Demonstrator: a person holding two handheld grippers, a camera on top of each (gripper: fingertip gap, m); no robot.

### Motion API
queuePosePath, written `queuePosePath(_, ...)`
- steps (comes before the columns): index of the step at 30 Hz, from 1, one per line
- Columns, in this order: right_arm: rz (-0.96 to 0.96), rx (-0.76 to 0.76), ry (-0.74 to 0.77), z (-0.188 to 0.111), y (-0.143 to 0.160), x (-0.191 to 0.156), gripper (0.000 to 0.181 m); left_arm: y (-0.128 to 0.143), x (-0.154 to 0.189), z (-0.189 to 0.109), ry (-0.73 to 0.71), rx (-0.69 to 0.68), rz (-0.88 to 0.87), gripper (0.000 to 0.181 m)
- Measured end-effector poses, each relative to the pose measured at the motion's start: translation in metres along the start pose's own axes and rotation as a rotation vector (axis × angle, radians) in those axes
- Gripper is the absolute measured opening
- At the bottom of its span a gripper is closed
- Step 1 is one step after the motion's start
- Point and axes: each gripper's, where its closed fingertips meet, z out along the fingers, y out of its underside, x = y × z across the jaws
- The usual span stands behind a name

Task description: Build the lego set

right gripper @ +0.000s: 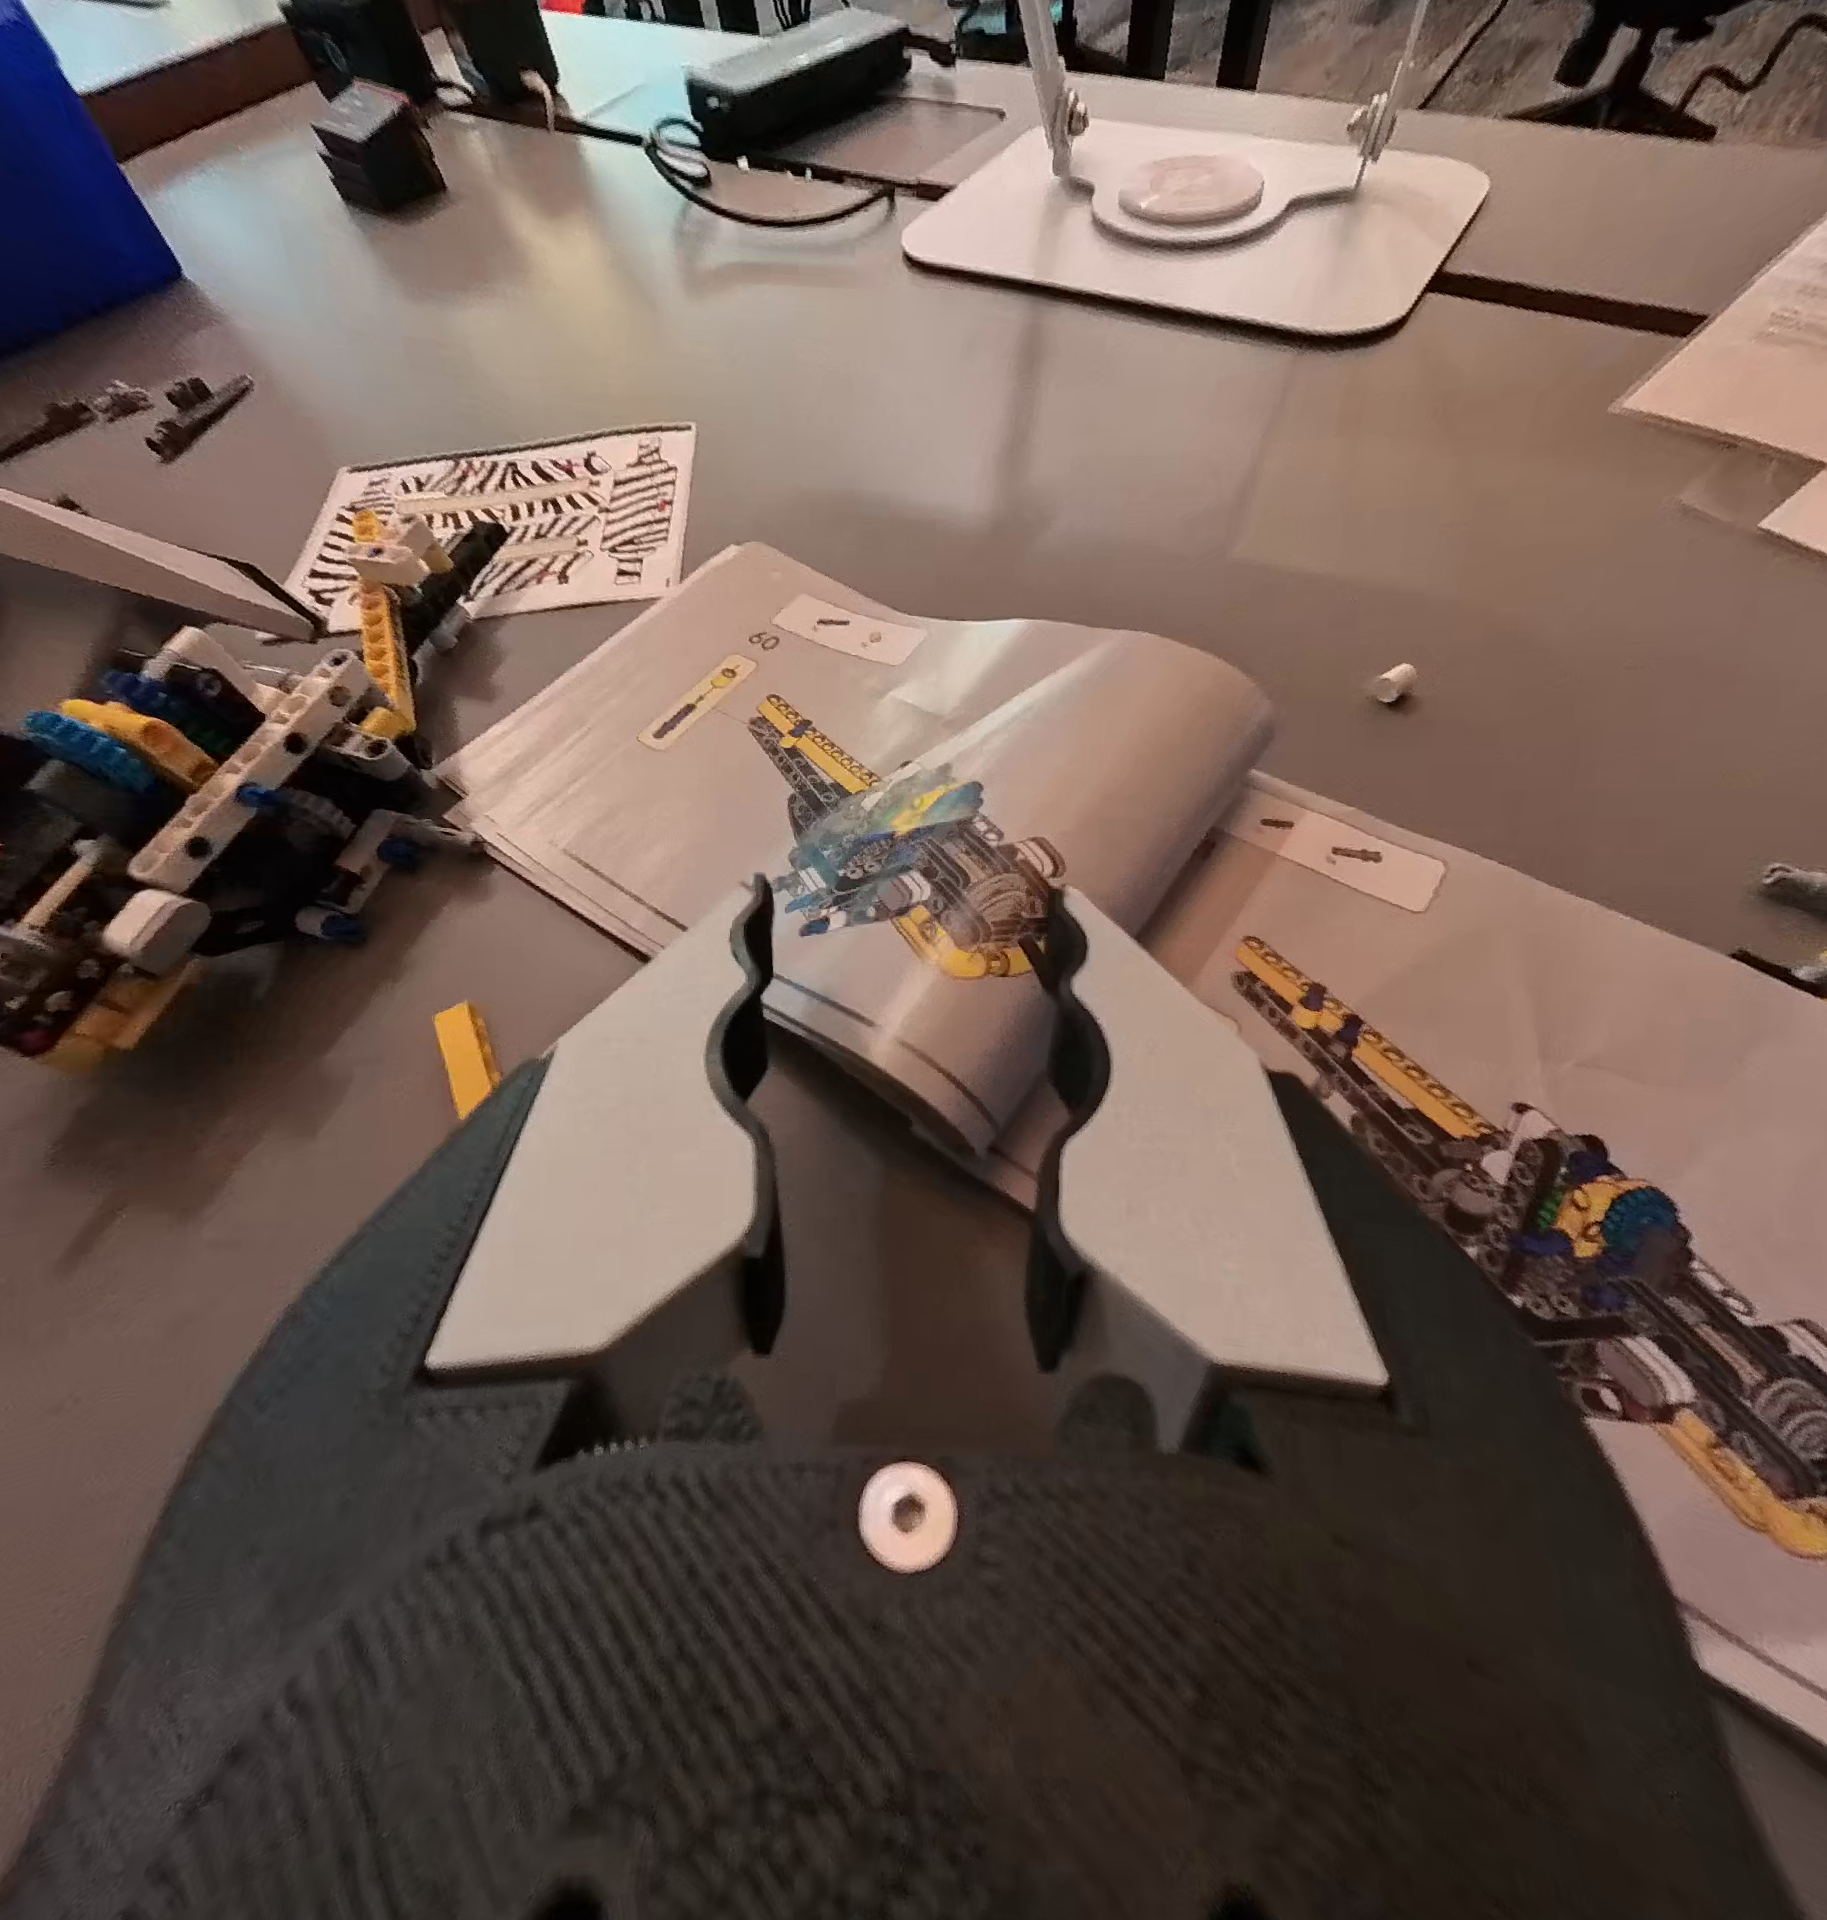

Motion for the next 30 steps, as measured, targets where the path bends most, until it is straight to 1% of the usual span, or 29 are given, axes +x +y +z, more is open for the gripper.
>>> queuePosePath(4, 0.003, 0.090, -0.058, -0.010, -0.011, -0.006, 0.050, 0.000, 0.000, 0.000, 0.001, 0.000, -0.001, 0.000)
queuePosePath(8, 0.017, 0.193, -0.062, -0.023, -0.024, 0.002, 0.049, 0.000, 0.000, 0.000, 0.001, -0.001, 0.000, 0.000)
queuePosePath(14, -0.006, 0.260, 0.085, -0.049, -0.032, 0.041, 0.043, 0.000, -0.001, 0.001, -0.004, -0.003, -0.003, 0.000)
queuePosePath(20, -0.074, 0.282, 0.182, -0.058, -0.033, 0.054, 0.035, 0.000, -0.001, 0.001, -0.004, -0.002, -0.005, 0.000)
queuePosePath(22, -0.093, 0.319, 0.233, -0.066, -0.039, 0.060, 0.031, 0.000, -0.001, 0.001, -0.003, -0.002, -0.005, 0.000)
queuePosePath(26, -0.090, 0.444, 0.341, -0.092, -0.054, 0.075, 0.021, 0.000, 0.000, 0.000, 0.001, -0.002, -0.005, 0.000)
queuePosePath(30, -0.074, 0.469, 0.380, -0.099, -0.055, 0.082, 0.016, 0.000, 0.000, 0.000, 0.001, -0.002, -0.005, 0.000)
